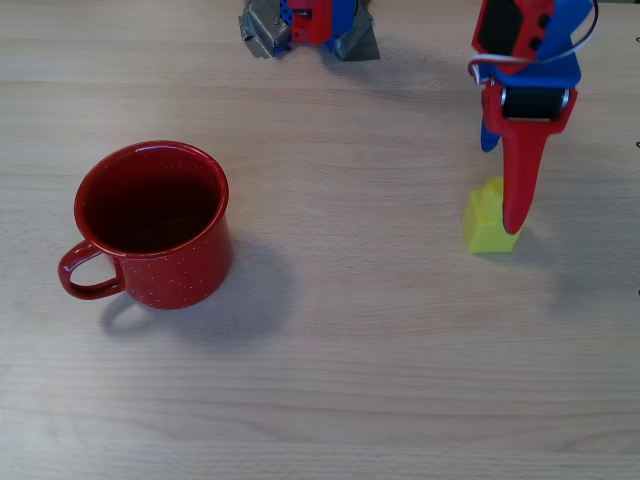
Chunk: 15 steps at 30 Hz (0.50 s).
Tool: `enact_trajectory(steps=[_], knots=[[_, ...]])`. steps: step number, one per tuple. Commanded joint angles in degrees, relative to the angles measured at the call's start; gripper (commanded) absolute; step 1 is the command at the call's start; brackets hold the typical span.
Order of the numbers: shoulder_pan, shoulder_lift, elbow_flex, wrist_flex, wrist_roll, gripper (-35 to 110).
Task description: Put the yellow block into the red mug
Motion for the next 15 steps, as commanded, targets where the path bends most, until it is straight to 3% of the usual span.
enact_trajectory(steps=[1,15], knots=[[-1.14,2.55,0.44,-0.62,1.76,50],[-2.64,0.09,3.43,-5.36,1.49,50]])
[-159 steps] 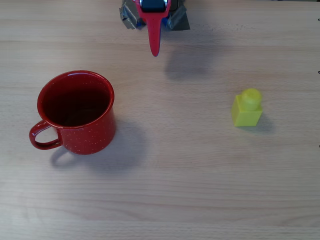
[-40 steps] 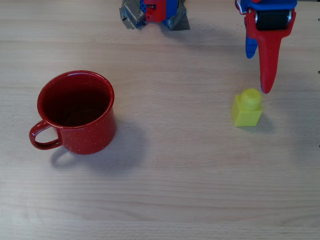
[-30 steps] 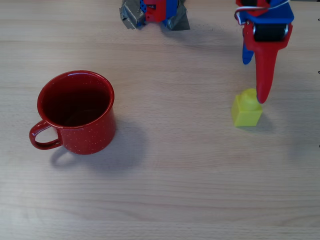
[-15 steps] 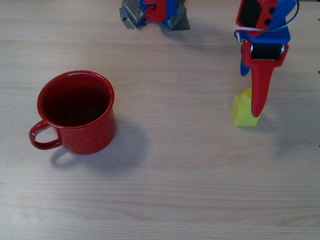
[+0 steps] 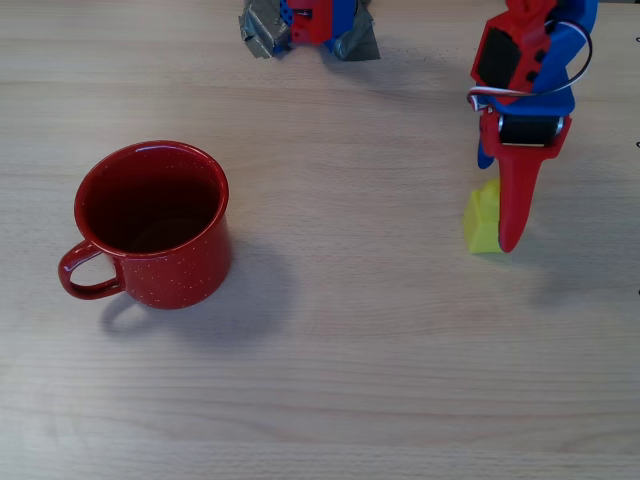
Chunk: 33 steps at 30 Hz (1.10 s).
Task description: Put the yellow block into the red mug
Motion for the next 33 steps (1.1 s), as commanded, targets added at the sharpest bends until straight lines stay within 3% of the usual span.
enact_trajectory(steps=[1,17,25,31,33], knots=[[-1.76,2.72,0.00,-0.88,1.49,50],[-2.55,0.09,0.79,-4.22,-0.18,49],[-1.58,-0.53,0.79,-5.36,-0.97,32],[-0.79,-0.79,0.62,-6.15,-1.41,5],[-0.79,-0.79,0.35,-6.15,-1.93,3]])
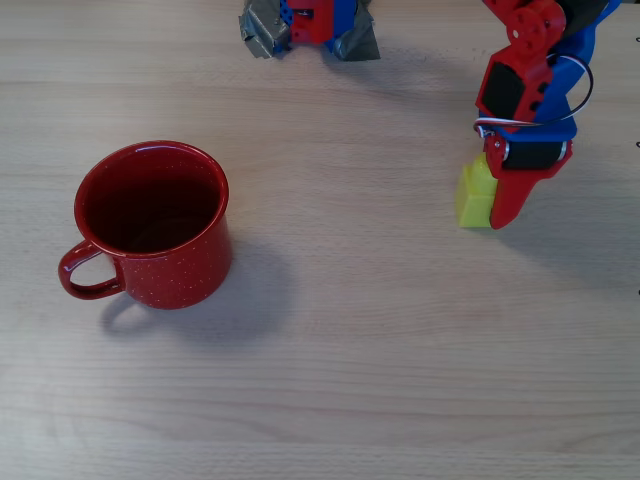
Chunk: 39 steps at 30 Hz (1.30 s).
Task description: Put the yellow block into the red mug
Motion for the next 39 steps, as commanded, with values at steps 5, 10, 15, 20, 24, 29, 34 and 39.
enact_trajectory(steps=[5,10,15,20,24,29,34,39], knots=[[0.53,3.16,-1.58,1.41,-1.05,0],[1.67,6.68,-0.62,2.11,-0.97,0],[2.72,12.48,1.41,3.25,-2.72,0],[3.87,19.42,3.08,5.19,-3.69,0],[4.48,23.99,3.52,6.86,-3.78,0],[5.01,29.27,3.08,9.32,-4.48,0],[5.98,34.54,1.76,11.87,-5.71,0],[7.03,38.06,-1.67,14.06,-8.44,0]])
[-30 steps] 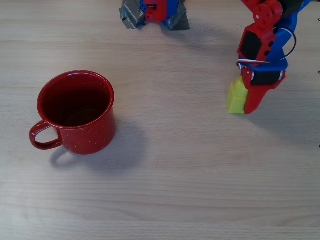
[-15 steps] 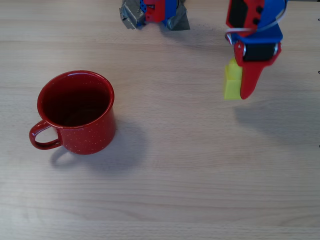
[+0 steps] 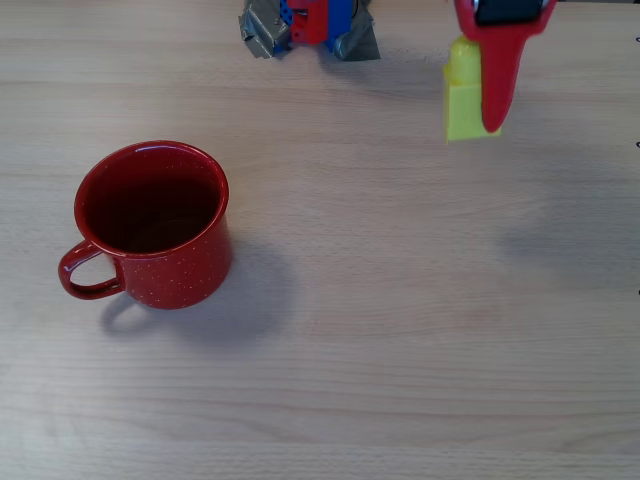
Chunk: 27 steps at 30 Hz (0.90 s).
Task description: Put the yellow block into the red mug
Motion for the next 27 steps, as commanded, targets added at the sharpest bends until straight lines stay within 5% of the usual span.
enact_trajectory(steps=[1,27], knots=[[0.97,8.00,-6.15,1.85,-1.41,0],[22.85,9.40,-11.34,3.43,-24.08,0]])
